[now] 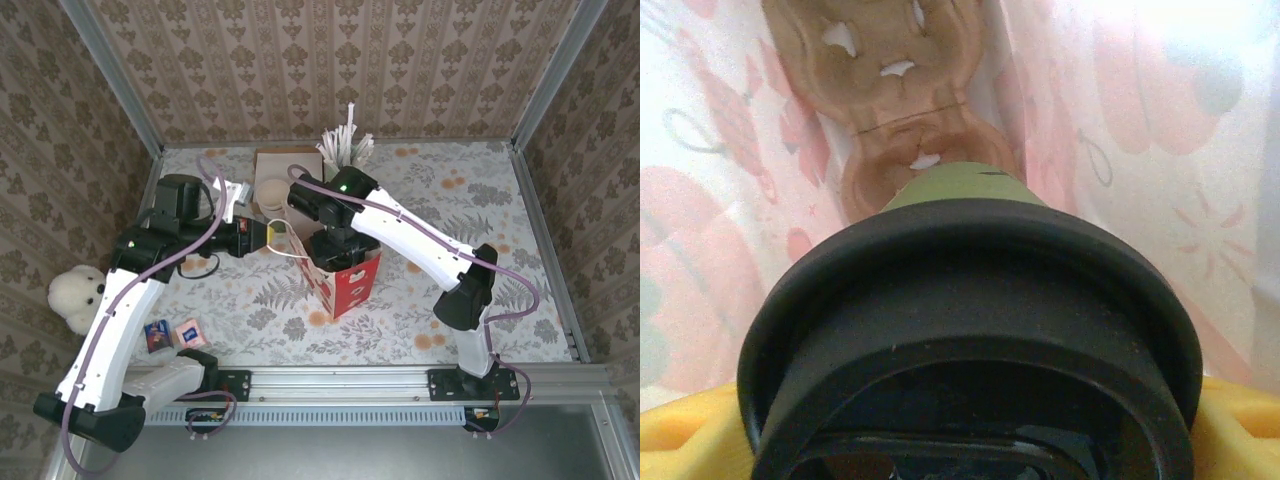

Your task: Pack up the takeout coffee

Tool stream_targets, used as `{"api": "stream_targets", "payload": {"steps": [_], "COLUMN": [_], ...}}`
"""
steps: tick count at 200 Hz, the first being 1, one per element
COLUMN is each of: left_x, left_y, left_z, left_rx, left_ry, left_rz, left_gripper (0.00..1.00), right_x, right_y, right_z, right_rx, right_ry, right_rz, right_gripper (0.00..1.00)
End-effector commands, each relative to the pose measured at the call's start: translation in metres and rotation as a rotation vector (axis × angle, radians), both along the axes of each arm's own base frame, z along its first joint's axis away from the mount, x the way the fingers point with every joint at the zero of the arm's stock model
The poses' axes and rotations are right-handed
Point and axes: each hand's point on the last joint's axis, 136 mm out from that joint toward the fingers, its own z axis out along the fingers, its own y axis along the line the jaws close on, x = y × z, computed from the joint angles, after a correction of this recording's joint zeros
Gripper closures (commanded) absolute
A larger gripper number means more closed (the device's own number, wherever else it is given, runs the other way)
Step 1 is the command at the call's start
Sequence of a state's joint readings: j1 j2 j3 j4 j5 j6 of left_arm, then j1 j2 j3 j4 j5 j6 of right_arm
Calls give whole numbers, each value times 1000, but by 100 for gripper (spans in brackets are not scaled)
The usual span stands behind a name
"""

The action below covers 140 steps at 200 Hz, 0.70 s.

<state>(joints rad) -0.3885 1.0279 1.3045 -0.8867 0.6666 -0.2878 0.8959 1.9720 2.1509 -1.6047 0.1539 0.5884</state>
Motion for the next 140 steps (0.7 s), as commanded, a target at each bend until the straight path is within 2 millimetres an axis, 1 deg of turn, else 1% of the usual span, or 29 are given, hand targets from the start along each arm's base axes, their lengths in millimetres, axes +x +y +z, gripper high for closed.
{"api": "stream_targets", "payload": {"steps": [1,17,31,40,53,72,84,97,105,109,120,126,134,140], "left_x": [2,1,-1,-1,4,11,13,10,8,8,6,6,4,6], "left_y": [-7,-11,-15,-13,-7,-1,-3,-8,-8,-8,-6,-4,-2,3], "left_z": [11,13,15,15,15,14,12,12,11,12,16,20,28,33], "left_rx": [-60,-81,-106,-101,-101,-113,-132,-165,-166,-164,-167,-176,-192,-187], "left_ry": [-11,-2,-4,-14,-8,27,54,77,75,69,40,22,-7,-37], "left_rz": [-34,-57,-89,-90,-64,-50,-64,-105,-114,-116,-125,-132,-149,-140], "left_gripper": [100,100,98,98,100,100,100,100,95,91,77,70,58,51], "right_x": [-18,-20,-18,-15,-14,-12,-10,-8,-6,-6,-5,-4,-3,-3], "right_y": [-23,-30,-28,-24,-18,-17,-22,-22,-20,-17,-8,-4,2,6], "right_z": [9,13,11,8,3,-3,-5,-7,-8,-7,-7,-7,-6,-6], "right_rx": [-51,-54,-33,-20,0,-1,-23,-20,-8,2,41,59,78,89], "right_ry": [22,14,3,-1,-1,-4,-22,-31,-35,-35,-32,-28,-27,-28], "right_rz": [-28,-39,-49,-59,-71,-99,-123,-140,-143,-141,-132,-125,-116,-105], "right_gripper": [26,26,26,26,25,24,25,26,27,27,28,28,28,29]}}
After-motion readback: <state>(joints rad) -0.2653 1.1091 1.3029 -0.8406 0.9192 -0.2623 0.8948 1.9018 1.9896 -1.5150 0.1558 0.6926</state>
